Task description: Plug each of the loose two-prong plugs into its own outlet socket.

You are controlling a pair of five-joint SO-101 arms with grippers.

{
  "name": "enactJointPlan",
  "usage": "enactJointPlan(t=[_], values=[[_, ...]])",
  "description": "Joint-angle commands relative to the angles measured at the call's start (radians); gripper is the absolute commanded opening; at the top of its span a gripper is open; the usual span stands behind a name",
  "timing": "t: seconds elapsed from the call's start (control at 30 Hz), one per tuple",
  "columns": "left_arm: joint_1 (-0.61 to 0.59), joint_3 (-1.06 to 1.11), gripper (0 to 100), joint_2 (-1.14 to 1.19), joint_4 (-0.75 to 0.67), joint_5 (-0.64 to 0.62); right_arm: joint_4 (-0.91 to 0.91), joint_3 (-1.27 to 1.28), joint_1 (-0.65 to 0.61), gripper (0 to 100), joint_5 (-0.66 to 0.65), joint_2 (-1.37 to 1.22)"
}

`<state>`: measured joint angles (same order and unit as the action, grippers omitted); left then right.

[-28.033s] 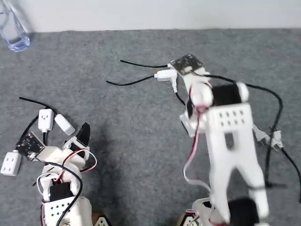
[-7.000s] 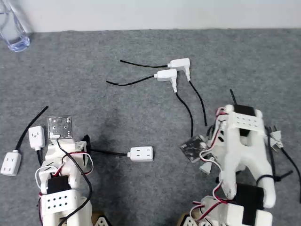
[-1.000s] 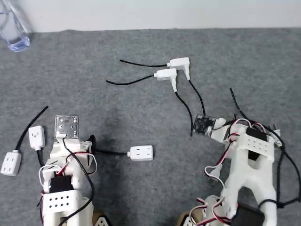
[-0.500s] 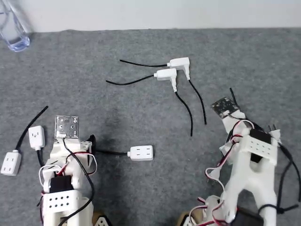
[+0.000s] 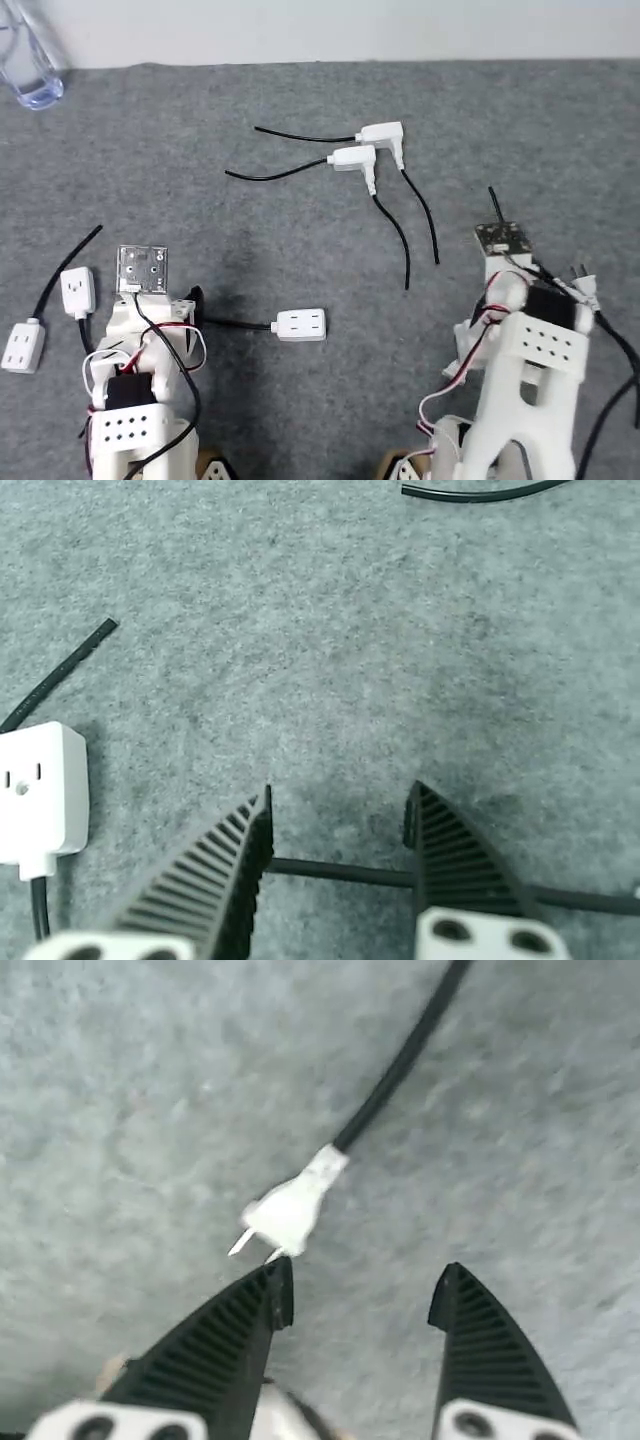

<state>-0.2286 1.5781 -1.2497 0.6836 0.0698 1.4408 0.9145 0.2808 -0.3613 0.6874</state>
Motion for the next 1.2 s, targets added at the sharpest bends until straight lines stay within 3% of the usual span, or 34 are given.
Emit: enactJointPlan(t=[0.0,0.07,0.23,0.47,0.57,0.8,1.17], values=[[0.003,-0.008,20,-0.011,-0.029,0.005,-0.033,0.018,-0.045,23.0,0.189,0.022],[0.003,-0.008,20,-0.011,-0.026,0.005,-0.101,0.037,-0.03,23.0,0.252,0.022],[0.003,-0.008,20,-0.011,-0.026,0.005,-0.208,0.144,-0.074,22.6,0.27,0.022],[0.003,-0.008,20,-0.011,-0.028,0.005,-0.38,0.233,-0.114,4.0,0.269,0.022],[0.003,-0.008,20,-0.011,-0.028,0.005,-0.433,0.278,-0.116,8.0,0.264,0.022],[0.003,-0.008,20,-0.011,-0.029,0.005,-0.464,0.342,-0.113,27.5,0.262,0.033],[0.003,-0.008,20,-0.011,-0.029,0.005,-0.369,0.269,-0.113,27.7,0.261,0.022]])
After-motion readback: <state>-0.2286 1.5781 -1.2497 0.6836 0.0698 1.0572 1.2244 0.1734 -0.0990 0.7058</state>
